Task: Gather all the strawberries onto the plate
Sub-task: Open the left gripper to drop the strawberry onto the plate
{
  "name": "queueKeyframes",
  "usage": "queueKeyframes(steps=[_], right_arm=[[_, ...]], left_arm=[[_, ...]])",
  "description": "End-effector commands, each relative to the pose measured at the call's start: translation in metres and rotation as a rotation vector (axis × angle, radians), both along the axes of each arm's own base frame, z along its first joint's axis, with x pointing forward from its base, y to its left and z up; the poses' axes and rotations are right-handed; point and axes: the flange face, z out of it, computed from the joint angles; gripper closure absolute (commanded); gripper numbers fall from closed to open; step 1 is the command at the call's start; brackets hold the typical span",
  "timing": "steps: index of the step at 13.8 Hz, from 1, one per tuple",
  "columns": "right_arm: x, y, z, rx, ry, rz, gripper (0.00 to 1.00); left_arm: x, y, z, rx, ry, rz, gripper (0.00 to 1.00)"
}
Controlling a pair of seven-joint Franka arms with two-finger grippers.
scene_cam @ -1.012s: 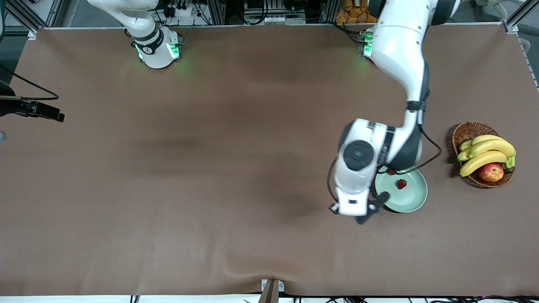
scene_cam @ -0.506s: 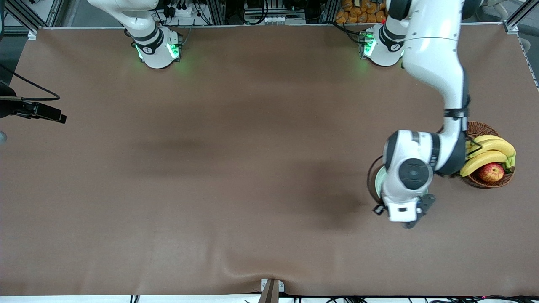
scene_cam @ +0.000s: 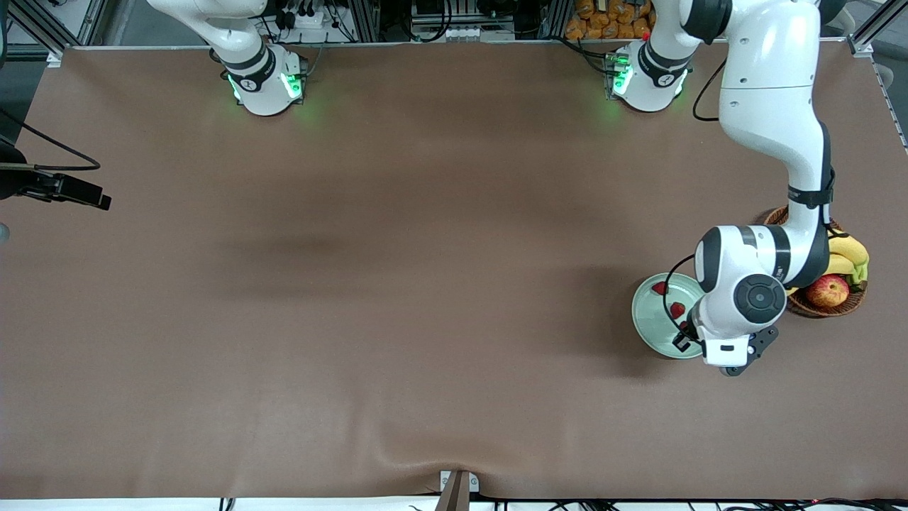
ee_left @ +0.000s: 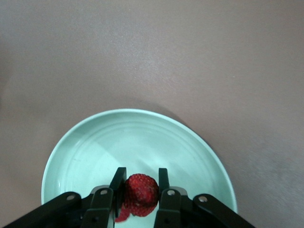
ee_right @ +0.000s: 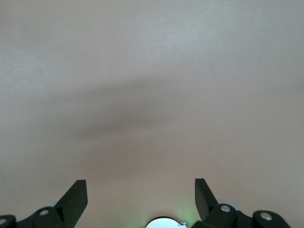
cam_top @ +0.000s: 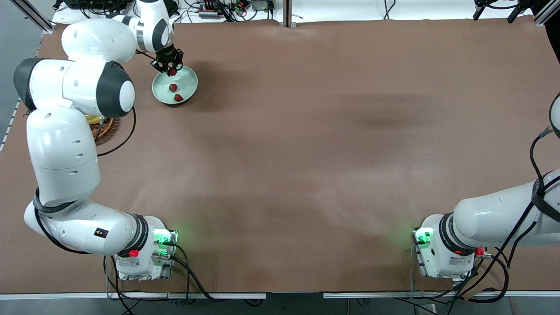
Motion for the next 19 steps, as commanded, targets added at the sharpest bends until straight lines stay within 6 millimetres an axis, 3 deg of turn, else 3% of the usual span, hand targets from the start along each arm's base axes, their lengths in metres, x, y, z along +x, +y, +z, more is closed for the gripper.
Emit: queueKeyframes(steps=[1, 2, 5, 10, 13, 15, 16, 19], right_arm=[[-0.004, 0.011, 0.007, 0.008, -0.011, 0.007, 0.00], [-0.004, 0.012, 0.008, 0.008, -0.014, 0.009, 0.00], [-0.003, 0.011, 0.007, 0.009, -0.011, 0.007, 0.00], [-0.002, 0.008, 0.008, -0.007, -0.024, 0.013, 0.00], [-0.003, -0.002, 0.008, -0.009, -0.024, -0.004, 0.00], [-0.003, -0.002, 0.008, -0.009, -0.024, -0.004, 0.00], [-0.003, -0.001, 0.008, -0.009, -0.024, -0.002, 0.00], [-0.002, -0.003, 0.006, -0.006, -0.020, -0.004, 0.00]], left_arm=[[-0.005, 0.015, -0.006, -0.045, 0.004, -0.024, 0.56], [-0.004, 0.020, -0.007, -0.061, 0.008, -0.049, 0.01], [0.002, 0.025, 0.031, -0.082, -0.040, -0.061, 0.00], [-0.007, 0.024, 0.152, -0.113, -0.104, -0.116, 0.00], [-0.032, 0.022, 0.232, -0.128, -0.089, -0.229, 0.00], [-0.059, 0.034, 0.292, -0.144, -0.083, -0.335, 0.00], [-0.070, 0.040, 0.313, -0.156, -0.080, -0.393, 0.00], [-0.103, 0.024, 0.364, -0.177, -0.061, -0.551, 0.00]])
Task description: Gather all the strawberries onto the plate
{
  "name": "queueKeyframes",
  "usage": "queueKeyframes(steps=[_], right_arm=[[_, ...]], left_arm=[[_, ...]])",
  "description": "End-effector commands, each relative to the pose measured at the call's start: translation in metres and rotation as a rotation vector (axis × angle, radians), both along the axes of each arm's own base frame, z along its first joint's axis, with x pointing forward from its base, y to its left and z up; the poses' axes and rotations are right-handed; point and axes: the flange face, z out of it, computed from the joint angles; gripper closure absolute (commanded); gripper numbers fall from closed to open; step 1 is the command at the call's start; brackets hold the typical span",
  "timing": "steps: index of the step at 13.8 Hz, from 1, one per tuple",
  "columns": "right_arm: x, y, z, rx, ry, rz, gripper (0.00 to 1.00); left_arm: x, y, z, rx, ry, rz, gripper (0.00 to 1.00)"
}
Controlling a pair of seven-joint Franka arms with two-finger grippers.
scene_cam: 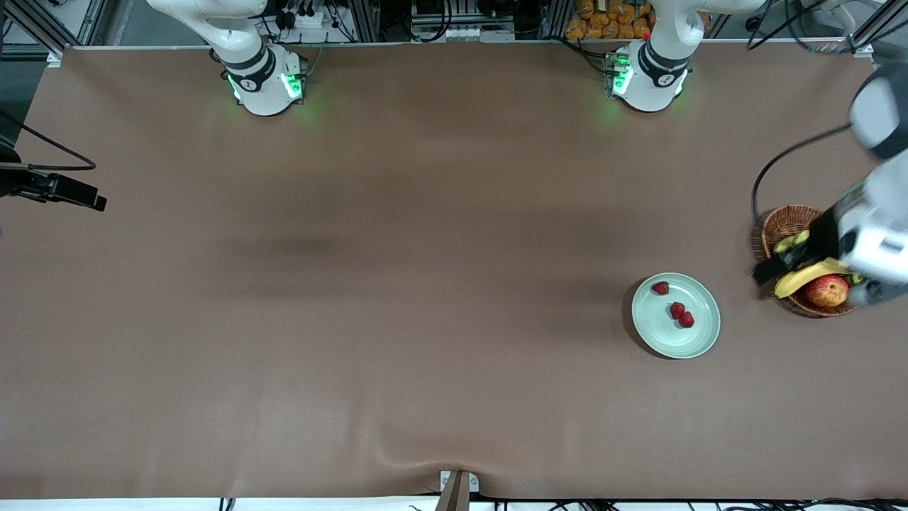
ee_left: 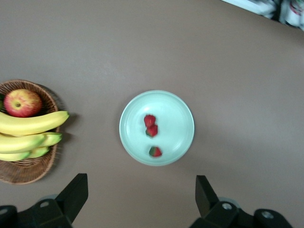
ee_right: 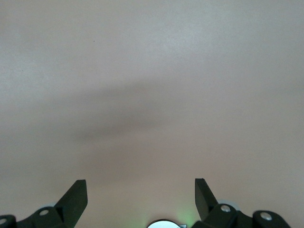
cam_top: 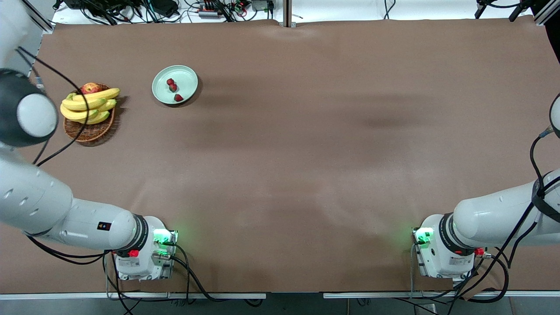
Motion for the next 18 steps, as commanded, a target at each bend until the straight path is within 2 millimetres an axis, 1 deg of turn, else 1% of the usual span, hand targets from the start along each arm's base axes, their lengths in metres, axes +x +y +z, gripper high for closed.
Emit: queueKeyframes(steps=[1, 3, 4, 7, 9, 11, 14, 16, 18], right_arm=[[-0.001, 0.002, 0.003, 0.000, -0.006, 0.004, 0.00], [-0.001, 0.003, 0.004, 0.000, -0.009, 0.007, 0.00], [0.000, 0.008, 0.004, 0.000, -0.009, 0.016, 0.00], [0.000, 0.012, 0.004, 0.007, -0.010, 0.024, 0.00], [0.000, 0.014, 0.004, 0.008, -0.010, 0.028, 0.00], [0.000, 0.015, 0.003, 0.012, -0.008, 0.050, 0.00], [0.000, 0.017, 0.002, 0.012, -0.006, 0.054, 0.00], [0.001, 0.017, 0.002, 0.012, -0.006, 0.056, 0.00], [0.001, 0.024, 0.002, 0.012, -0.006, 0.067, 0.00]], left_arm=[[-0.032, -0.019, 0.032, -0.008, 0.020, -0.141, 0.00], [-0.045, -0.024, 0.056, 0.006, 0.022, -0.244, 0.00], [-0.047, -0.024, 0.067, 0.008, 0.027, -0.279, 0.00], [-0.057, -0.027, 0.083, 0.010, 0.058, -0.339, 0.00], [-0.068, -0.027, 0.099, 0.014, 0.043, -0.347, 0.00], [-0.074, -0.025, 0.101, 0.015, 0.065, -0.381, 0.00], [-0.077, -0.026, 0.102, 0.030, 0.074, -0.417, 0.00], [-0.078, -0.034, 0.102, 0.029, 0.073, -0.421, 0.00], [-0.078, -0.036, 0.101, 0.031, 0.077, -0.427, 0.00]])
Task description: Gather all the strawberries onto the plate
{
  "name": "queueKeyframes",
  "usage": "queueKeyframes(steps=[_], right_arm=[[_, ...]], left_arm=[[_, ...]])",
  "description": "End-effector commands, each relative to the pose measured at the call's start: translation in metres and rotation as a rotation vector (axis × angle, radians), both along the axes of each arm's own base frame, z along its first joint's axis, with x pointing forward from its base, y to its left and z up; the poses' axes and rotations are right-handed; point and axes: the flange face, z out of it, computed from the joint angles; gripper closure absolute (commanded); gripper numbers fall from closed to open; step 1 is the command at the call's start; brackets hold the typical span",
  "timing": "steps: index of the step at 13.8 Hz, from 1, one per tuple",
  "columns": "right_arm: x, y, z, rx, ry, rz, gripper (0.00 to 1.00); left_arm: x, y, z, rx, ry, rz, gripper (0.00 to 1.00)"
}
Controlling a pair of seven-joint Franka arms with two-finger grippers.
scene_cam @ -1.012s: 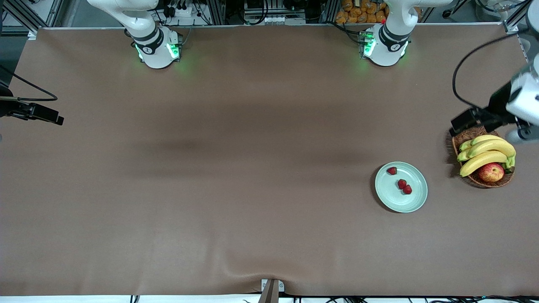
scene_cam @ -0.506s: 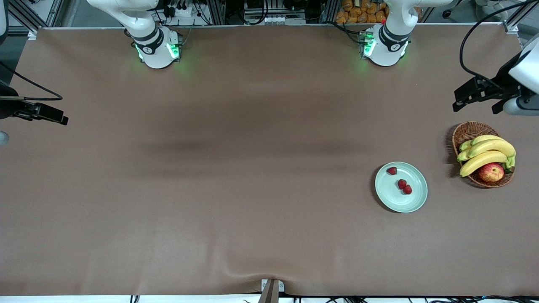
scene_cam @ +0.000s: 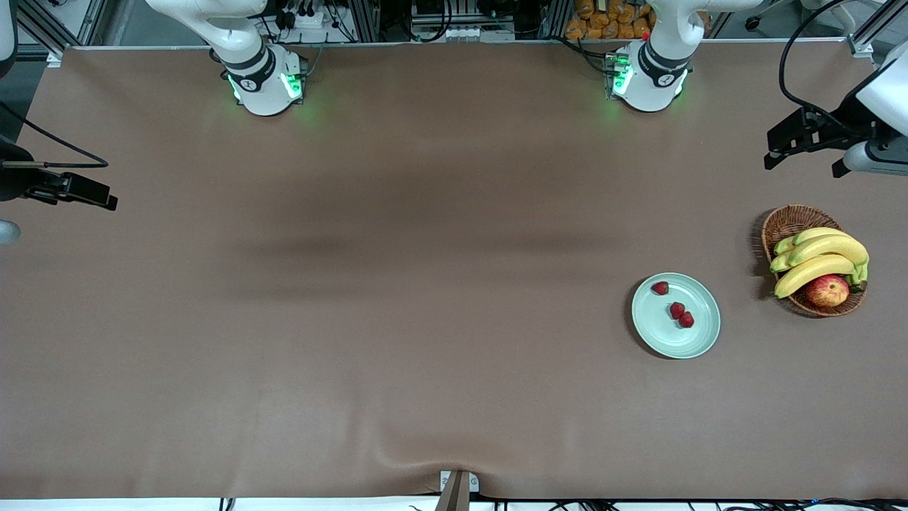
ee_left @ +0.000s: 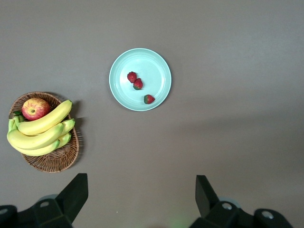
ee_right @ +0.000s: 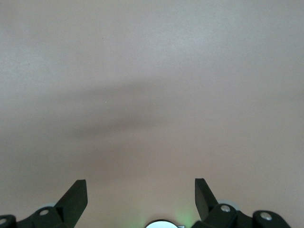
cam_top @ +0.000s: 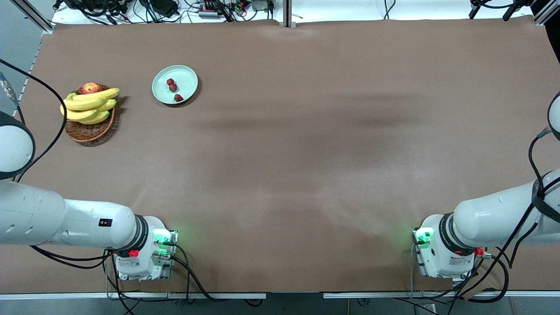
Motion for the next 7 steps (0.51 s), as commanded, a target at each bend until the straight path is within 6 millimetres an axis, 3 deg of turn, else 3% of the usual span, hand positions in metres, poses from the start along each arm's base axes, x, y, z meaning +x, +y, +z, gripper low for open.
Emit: queueKeyframes(steps=[1, 7], right_arm=[[-0.0007, 0.0046, 0.0016, 0.008, -0.003, 0.015, 0.00], [-0.0003, 0.0046, 0.0007, 0.008, -0.002, 0.015, 0.00]], left_arm=[[-0.0046, -0.0004, 0.0036, 0.019, 0.006, -0.016, 0.00], [-0.0029, 0.0024, 0.0033, 0.015, -0.003, 0.002, 0.00]])
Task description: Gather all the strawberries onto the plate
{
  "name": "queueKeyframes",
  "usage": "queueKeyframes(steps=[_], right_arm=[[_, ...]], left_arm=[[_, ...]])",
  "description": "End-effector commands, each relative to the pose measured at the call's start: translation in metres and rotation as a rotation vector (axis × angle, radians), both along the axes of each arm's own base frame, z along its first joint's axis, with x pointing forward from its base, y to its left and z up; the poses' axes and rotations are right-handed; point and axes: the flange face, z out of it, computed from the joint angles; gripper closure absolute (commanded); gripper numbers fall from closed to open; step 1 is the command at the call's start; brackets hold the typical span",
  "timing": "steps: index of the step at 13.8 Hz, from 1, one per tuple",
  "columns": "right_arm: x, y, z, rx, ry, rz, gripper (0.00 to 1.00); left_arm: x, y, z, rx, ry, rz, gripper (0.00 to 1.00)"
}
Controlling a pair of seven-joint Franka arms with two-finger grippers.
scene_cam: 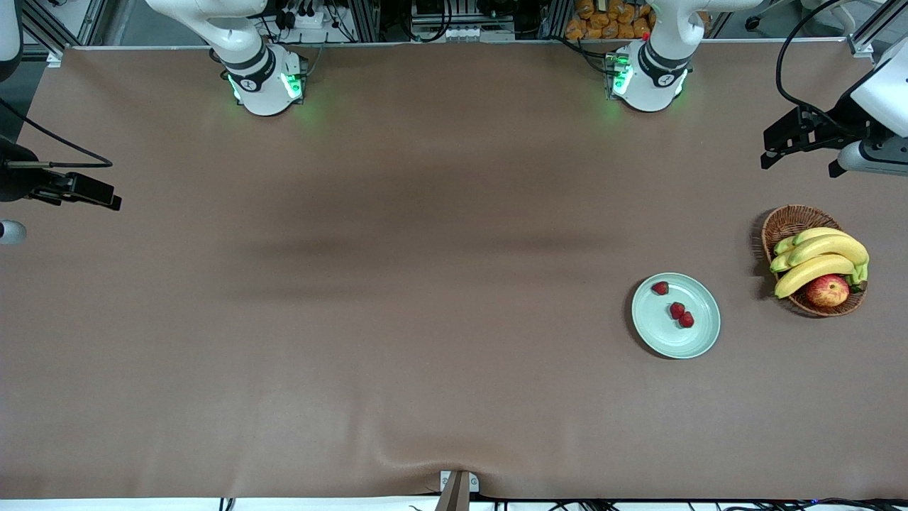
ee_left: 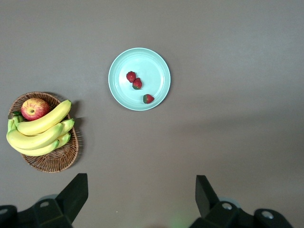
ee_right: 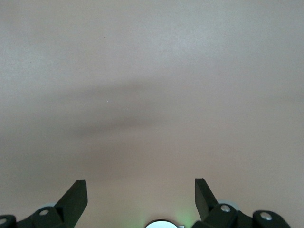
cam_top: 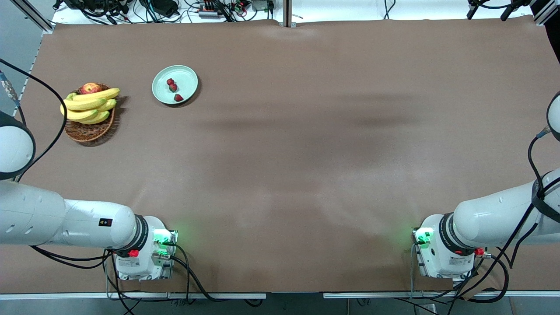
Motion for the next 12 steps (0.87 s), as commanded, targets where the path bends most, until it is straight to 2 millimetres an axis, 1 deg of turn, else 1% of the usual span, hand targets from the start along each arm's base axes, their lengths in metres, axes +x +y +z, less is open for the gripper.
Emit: queueKeyframes(steps=[1, 7, 10, 12], right_arm=[[-0.001, 0.001, 0.002, 0.008, -0.005, 0.009, 0.00], [-0.001, 0.002, 0.004, 0.006, -0.008, 0.012, 0.00], [-0.003, 0.002, 0.013, 0.007, -0.017, 0.011, 0.00], [-0.005, 0.001, 0.015, 0.007, -0.012, 0.008, 0.00]], left_arm=[[-0.002, 0.002, 0.004, 0.014, -0.010, 0.001, 0.00], [-0.002, 0.002, 0.002, 0.014, -0.009, 0.001, 0.00], [-0.001, 0.002, 0.002, 0.014, -0.007, 0.001, 0.00], [-0.002, 0.003, -0.003, 0.013, 0.002, 0.002, 0.00]])
